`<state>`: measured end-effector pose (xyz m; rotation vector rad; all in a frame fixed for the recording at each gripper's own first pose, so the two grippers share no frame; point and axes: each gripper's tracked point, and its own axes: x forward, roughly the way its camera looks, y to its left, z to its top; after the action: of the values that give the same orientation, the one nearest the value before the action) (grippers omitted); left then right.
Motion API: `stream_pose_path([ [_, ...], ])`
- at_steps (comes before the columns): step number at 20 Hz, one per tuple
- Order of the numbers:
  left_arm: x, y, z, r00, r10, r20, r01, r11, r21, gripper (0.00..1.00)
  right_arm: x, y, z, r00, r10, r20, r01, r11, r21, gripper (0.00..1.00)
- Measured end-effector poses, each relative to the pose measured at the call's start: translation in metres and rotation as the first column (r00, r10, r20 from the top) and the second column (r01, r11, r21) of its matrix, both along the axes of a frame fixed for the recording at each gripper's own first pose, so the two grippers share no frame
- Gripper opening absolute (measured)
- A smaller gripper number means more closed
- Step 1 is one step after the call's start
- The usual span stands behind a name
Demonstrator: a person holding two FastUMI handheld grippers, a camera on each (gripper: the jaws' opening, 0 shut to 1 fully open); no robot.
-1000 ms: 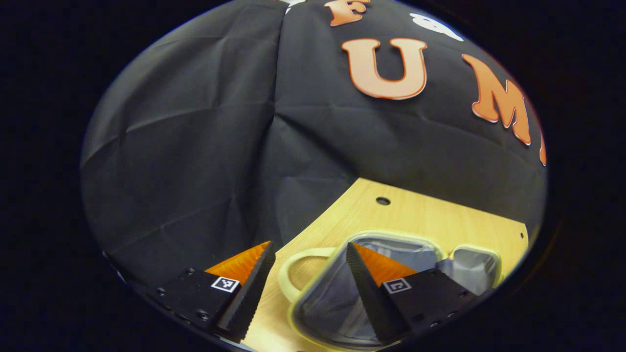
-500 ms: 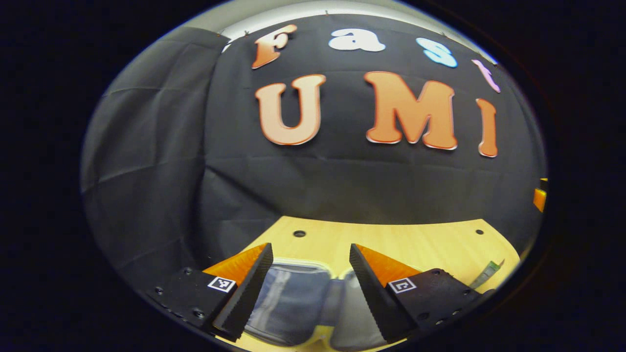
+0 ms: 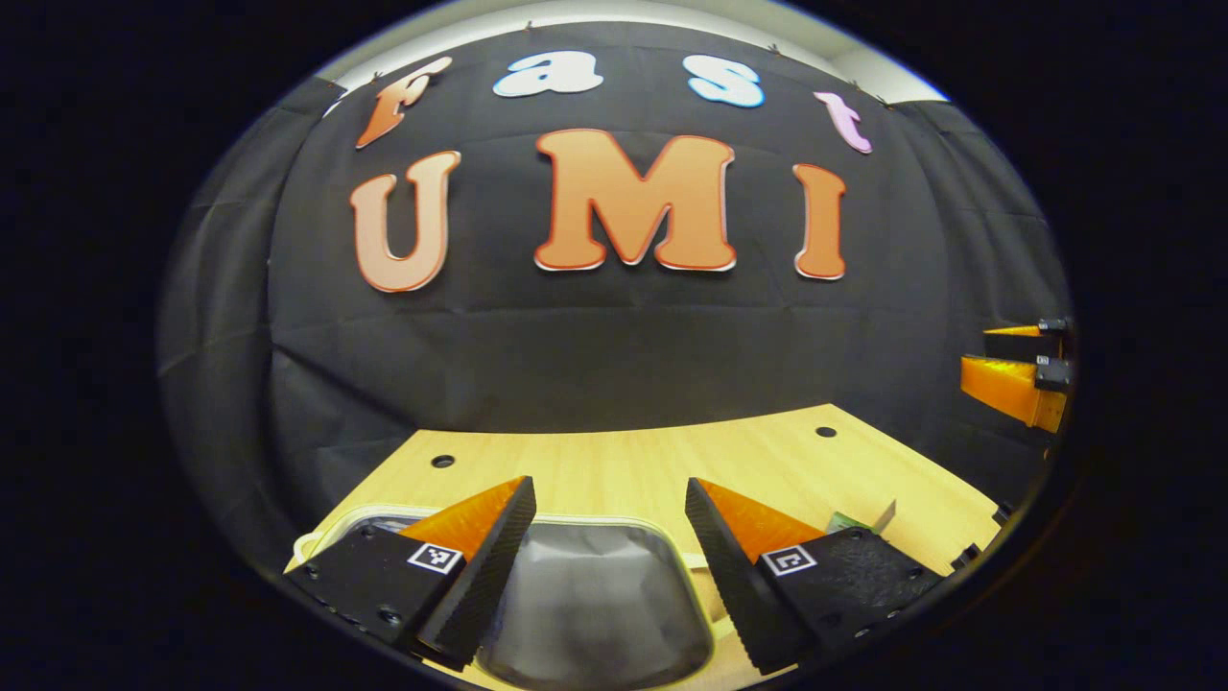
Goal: First open the suitcase, pack the skin care products into it, and then close the suitcase.
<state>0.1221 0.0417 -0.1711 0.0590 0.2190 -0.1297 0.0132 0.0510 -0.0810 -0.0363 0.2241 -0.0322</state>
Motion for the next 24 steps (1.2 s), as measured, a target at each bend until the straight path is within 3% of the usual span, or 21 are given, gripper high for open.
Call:
stream_pose_path([
  [7, -0.022, -0.1, -0.05, 0.981, -0.179, -0.073, 0.182, 0.982, 0.046, 0.97, -0.018, -0.03, -0.01, 0.999, -0.005, -0.034, 0.005, 1.0, -0.01, 0.95],
  [12, -0.027, -0.148, -0.094, 0.958, -0.252, -0.138, 0.263, 0.963, 0.064, 0.97, -0.021, -0.052, -0.014, 0.999, -0.005, -0.045, 0.004, 1.0, -0.029, 0.95],
  [16, -0.021, -0.175, -0.137, 0.924, -0.326, -0.2, 0.359, 0.92, 0.159, 0.97, -0.02, -0.064, -0.015, 0.999, 0.005, -0.047, -0.008, 0.999, -0.054, 0.95],
  [20, -0.009, -0.188, -0.182, 0.914, -0.306, -0.266, 0.357, 0.918, 0.172, 0.98, -0.023, -0.078, -0.021, 0.998, 0.007, -0.06, -0.012, 0.997, -0.079, 0.95],
  [22, -0.004, -0.193, -0.196, 0.911, -0.291, -0.291, 0.345, 0.926, 0.155, 0.88, -0.021, -0.081, -0.026, 0.997, 0.011, -0.072, -0.017, 0.996, -0.084, 0.95],
  [24, 0.002, -0.198, -0.208, 0.907, -0.285, -0.311, 0.341, 0.929, 0.144, 0.87, -0.019, -0.086, -0.032, 0.996, 0.012, -0.084, -0.019, 0.996, -0.086, 0.95],
])
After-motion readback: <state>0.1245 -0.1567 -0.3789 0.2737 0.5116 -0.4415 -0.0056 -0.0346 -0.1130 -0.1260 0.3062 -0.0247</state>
